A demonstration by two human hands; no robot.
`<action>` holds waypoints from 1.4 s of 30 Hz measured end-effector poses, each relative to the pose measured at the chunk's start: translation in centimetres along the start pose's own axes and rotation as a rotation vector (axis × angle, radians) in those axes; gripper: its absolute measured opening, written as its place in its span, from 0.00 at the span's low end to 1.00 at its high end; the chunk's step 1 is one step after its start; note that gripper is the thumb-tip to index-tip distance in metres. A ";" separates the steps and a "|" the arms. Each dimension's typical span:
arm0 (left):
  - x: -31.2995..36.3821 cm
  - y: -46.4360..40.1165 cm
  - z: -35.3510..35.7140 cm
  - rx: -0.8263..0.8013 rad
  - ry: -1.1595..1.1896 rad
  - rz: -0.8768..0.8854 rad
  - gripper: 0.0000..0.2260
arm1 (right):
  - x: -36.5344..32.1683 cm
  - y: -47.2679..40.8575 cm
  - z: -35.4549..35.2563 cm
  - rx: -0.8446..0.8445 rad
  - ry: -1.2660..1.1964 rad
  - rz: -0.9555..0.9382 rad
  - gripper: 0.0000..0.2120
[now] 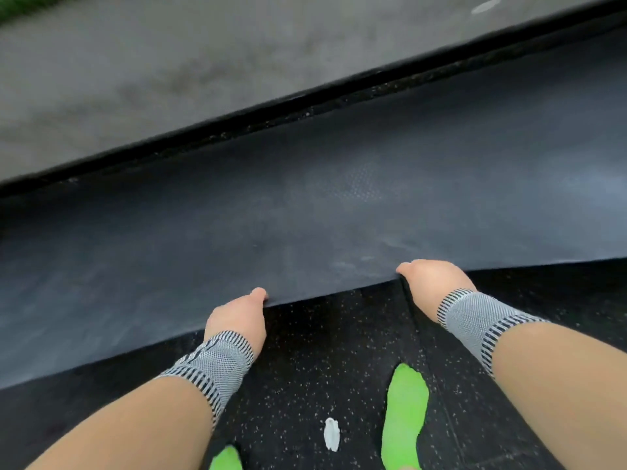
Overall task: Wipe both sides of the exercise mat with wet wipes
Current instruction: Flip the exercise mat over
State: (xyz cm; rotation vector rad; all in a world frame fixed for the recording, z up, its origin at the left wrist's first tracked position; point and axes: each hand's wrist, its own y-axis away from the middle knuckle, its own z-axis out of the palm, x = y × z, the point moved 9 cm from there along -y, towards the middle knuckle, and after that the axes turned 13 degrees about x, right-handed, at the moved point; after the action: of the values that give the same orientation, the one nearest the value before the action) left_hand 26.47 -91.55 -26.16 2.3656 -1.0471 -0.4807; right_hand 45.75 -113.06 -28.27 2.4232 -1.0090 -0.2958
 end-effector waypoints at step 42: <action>-2.3 -17.7 -27.5 0.583 0.150 -0.076 0.26 | -1.0 -20.5 -27.8 0.365 -0.101 0.059 0.35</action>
State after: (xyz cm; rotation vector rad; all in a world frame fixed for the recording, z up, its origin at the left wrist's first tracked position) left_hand 49.03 -71.30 -13.80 2.8984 -1.1434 -0.0099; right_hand 67.85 -89.97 -15.12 2.7175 -1.2712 -0.2318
